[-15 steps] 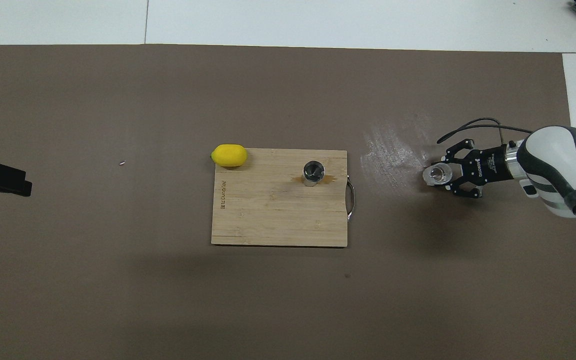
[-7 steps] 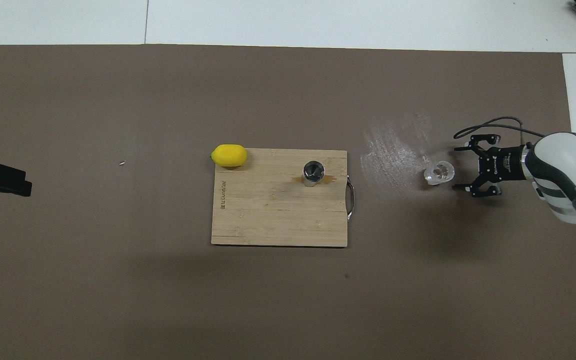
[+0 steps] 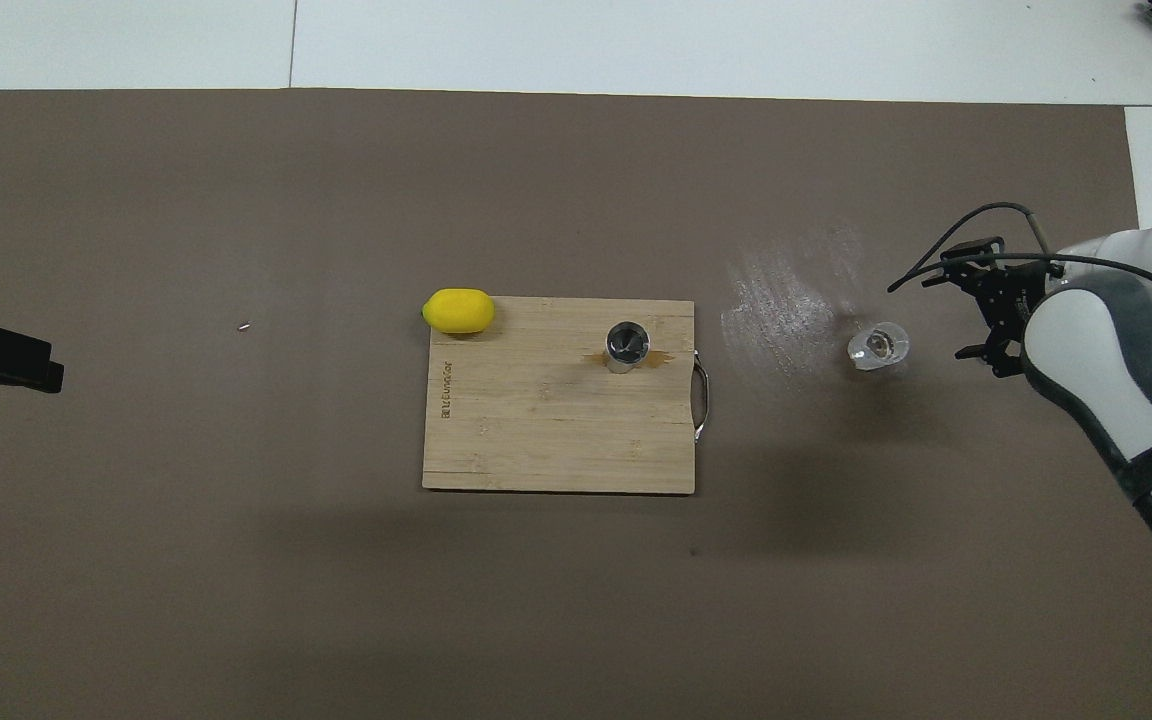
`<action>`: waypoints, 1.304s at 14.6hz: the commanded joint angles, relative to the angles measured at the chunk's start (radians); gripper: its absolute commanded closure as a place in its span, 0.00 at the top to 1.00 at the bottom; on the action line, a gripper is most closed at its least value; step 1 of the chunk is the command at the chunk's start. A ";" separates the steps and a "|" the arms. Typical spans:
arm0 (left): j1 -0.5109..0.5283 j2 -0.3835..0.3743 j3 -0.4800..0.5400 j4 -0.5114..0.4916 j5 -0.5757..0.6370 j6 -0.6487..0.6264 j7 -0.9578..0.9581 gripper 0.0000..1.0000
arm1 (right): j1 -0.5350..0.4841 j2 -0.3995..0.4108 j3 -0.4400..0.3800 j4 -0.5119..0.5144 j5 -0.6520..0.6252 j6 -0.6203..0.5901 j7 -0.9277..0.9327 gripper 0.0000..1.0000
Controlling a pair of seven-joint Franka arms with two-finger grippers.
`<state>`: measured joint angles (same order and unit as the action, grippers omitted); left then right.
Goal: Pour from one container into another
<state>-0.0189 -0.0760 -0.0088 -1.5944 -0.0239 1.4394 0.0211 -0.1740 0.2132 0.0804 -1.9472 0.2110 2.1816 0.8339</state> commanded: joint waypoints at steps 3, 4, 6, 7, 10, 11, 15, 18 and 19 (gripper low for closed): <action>-0.003 -0.018 0.004 -0.019 -0.002 -0.007 0.003 1.00 | 0.141 -0.138 0.002 -0.012 -0.173 -0.124 -0.073 0.99; -0.003 -0.018 0.004 -0.019 -0.002 -0.007 0.003 1.00 | 0.160 -0.167 0.002 -0.012 -0.182 -0.162 -0.141 0.99; -0.003 -0.018 0.004 -0.019 -0.002 -0.007 0.003 1.00 | 0.165 -0.204 0.006 -0.010 -0.183 -0.219 -0.327 0.99; -0.003 -0.018 0.004 -0.019 -0.002 -0.007 0.003 1.00 | 0.174 -0.205 0.006 -0.010 -0.183 -0.226 -0.455 1.00; -0.003 -0.018 0.004 -0.019 -0.002 -0.007 0.003 1.00 | 0.148 -0.222 -0.008 0.013 -0.183 -0.239 -0.720 1.00; -0.003 -0.018 0.004 -0.019 -0.002 -0.007 0.003 1.00 | 0.125 -0.221 -0.008 0.054 -0.185 -0.279 -0.745 1.00; -0.003 -0.018 0.004 -0.019 -0.002 -0.007 0.003 1.00 | 0.100 -0.167 -0.008 0.310 -0.247 -0.480 -0.740 1.00; -0.003 -0.018 0.004 -0.019 -0.002 -0.007 0.003 1.00 | 0.116 -0.149 -0.008 0.460 -0.269 -0.621 -0.739 1.00; -0.003 -0.018 0.004 -0.019 -0.002 -0.007 0.003 1.00 | 0.122 -0.143 -0.004 0.485 -0.277 -0.662 -0.728 1.00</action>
<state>-0.0189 -0.0760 -0.0088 -1.5944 -0.0239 1.4394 0.0211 -0.0593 0.0157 0.0643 -1.5719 -0.0327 1.6072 0.1083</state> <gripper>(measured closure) 0.000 0.000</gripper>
